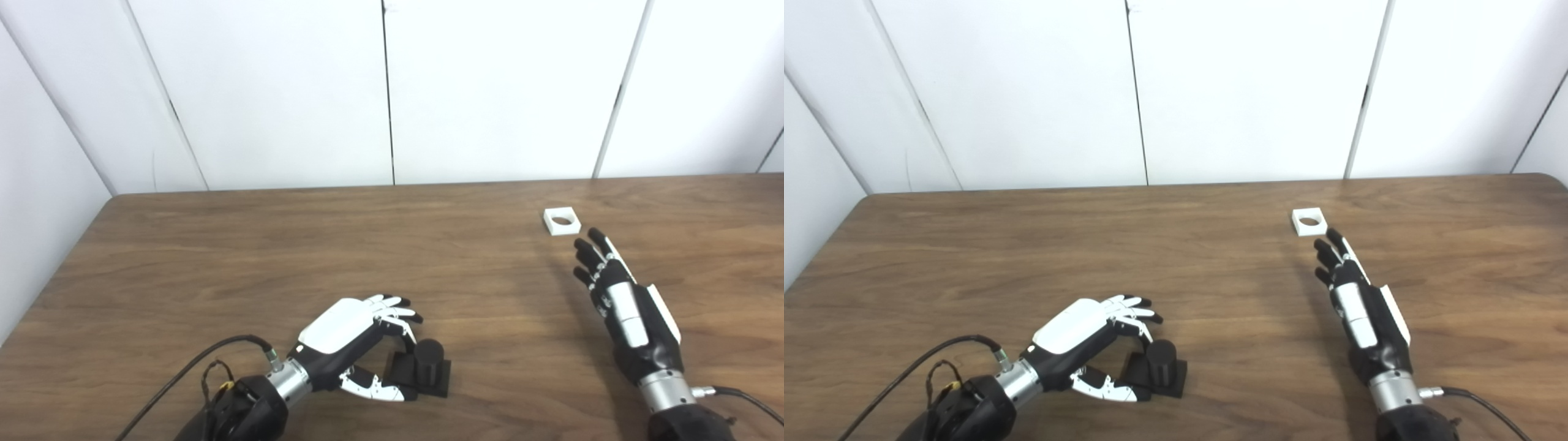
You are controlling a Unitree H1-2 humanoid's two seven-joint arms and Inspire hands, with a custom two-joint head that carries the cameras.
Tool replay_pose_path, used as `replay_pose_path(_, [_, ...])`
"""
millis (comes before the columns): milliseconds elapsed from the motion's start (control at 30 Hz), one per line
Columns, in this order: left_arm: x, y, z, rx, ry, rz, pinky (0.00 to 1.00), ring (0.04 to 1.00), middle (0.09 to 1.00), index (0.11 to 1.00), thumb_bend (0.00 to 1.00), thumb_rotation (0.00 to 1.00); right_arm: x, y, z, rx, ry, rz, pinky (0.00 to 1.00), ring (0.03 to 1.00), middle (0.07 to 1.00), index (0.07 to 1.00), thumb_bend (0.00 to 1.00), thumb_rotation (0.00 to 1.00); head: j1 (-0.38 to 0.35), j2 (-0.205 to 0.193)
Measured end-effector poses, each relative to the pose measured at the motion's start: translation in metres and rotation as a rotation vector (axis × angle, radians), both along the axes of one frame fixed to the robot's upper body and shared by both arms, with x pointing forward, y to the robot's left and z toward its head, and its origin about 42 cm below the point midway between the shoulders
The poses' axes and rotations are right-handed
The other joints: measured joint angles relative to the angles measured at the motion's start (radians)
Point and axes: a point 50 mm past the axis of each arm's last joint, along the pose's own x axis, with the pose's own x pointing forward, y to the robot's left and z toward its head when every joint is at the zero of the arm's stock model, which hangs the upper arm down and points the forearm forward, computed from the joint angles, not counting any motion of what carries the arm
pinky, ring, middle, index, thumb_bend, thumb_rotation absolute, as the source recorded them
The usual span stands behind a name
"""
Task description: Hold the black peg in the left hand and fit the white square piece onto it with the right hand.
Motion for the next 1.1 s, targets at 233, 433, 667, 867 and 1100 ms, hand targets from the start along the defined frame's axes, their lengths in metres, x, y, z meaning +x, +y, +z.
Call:
replay_pose_path(233, [0.001,0.000,-0.002,-0.009,0.001,0.005,0.95,0.930,0.849,0.528,0.56,0.40,0.010,-0.060,0.021,-0.383,-0.048,-0.176,0.94,0.922,0.866,0.747,0.81,0.25,-0.011,0.002])
replay_pose_path(433, [0.005,-0.005,-0.001,-0.012,-0.005,-0.003,0.95,0.937,0.856,0.541,0.56,0.43,0.057,-0.089,0.073,-0.618,-0.112,-0.224,0.98,0.988,0.908,0.730,0.90,0.27,-0.012,0.000])
replay_pose_path(667, [0.006,-0.009,-0.005,-0.031,-0.004,-0.012,0.94,0.930,0.849,0.537,0.56,0.43,0.089,-0.095,0.078,-0.692,-0.026,-0.170,0.97,1.000,0.945,0.729,0.91,0.25,-0.020,-0.011])
replay_pose_path(867, [0.010,-0.009,-0.005,-0.027,-0.007,-0.013,0.95,0.935,0.856,0.539,0.56,0.43,0.100,-0.093,0.063,-0.730,0.049,-0.134,0.97,1.000,0.953,0.744,0.94,0.28,-0.032,-0.020])
replay_pose_path(1100, [0.014,-0.009,-0.006,-0.021,-0.012,-0.020,0.95,0.934,0.855,0.537,0.56,0.44,0.126,-0.085,0.065,-0.836,0.088,-0.082,1.00,1.000,0.954,0.749,0.95,0.27,-0.038,-0.035])
